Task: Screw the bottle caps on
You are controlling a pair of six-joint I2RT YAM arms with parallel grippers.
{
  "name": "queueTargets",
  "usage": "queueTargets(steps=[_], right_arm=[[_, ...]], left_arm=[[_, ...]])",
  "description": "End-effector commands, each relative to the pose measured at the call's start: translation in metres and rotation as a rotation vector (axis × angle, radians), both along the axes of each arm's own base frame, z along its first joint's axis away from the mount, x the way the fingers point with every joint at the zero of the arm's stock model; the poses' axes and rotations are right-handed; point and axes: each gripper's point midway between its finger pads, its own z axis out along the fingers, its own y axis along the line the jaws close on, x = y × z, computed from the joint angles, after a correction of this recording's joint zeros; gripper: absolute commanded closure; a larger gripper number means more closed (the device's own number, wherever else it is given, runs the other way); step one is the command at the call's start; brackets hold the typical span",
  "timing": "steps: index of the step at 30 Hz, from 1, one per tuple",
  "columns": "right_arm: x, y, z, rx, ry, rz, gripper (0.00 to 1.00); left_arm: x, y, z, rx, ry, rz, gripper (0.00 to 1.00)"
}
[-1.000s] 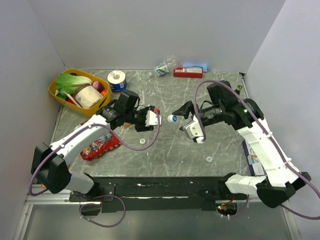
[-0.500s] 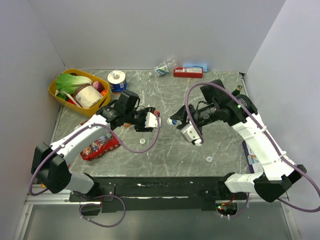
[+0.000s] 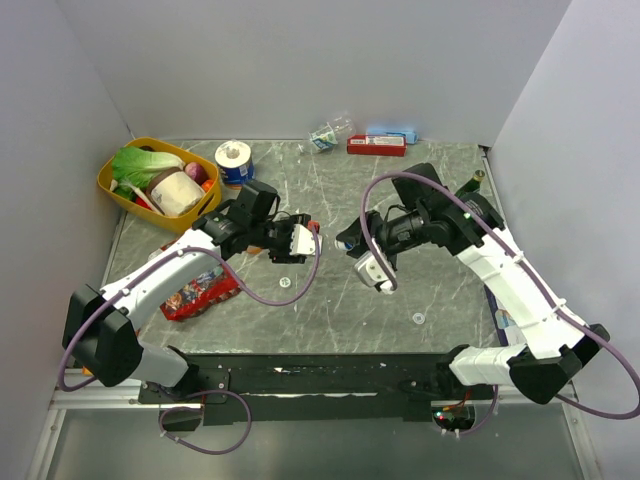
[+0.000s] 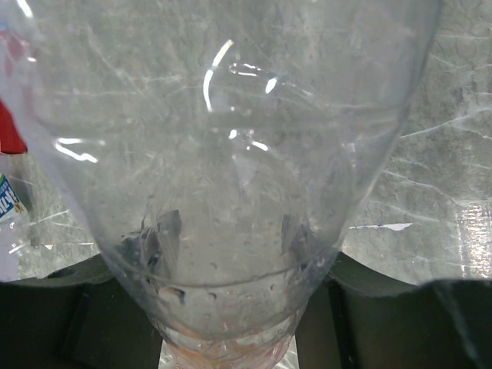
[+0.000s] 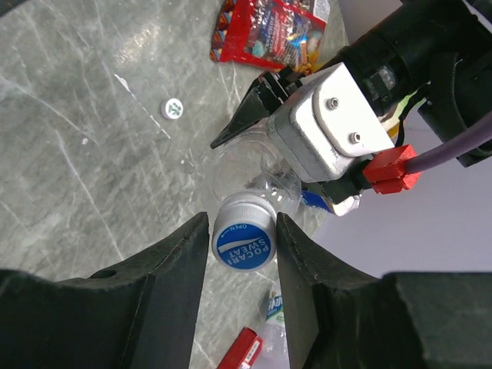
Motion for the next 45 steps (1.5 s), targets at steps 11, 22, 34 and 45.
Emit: queueTargets(steps=[11, 22, 34, 45], right_arm=[[0.023, 0.01, 0.016, 0.068, 0.046, -0.149, 0.76], [0.043, 0.031, 0.043, 0.213, 0.756, -0.586, 1.0], [0.112, 0.026, 0.014, 0.289, 1.528, -1.253, 1.0], [0.096, -0.008, 0.148, 0.562, 1.234, -0.858, 0.15]], left_arm=[[0.004, -0.009, 0.025, -0.102, -0.071, 0.002, 0.99], [0.089, 0.035, 0.108, -0.59, -0.437, 0.833, 0.99], [0.137, 0.041, 0.103, -0.563, -0.494, 1.208, 0.99], [0.102, 0.006, 0.012, -0.173, -0.212, 0.78, 0.99]])
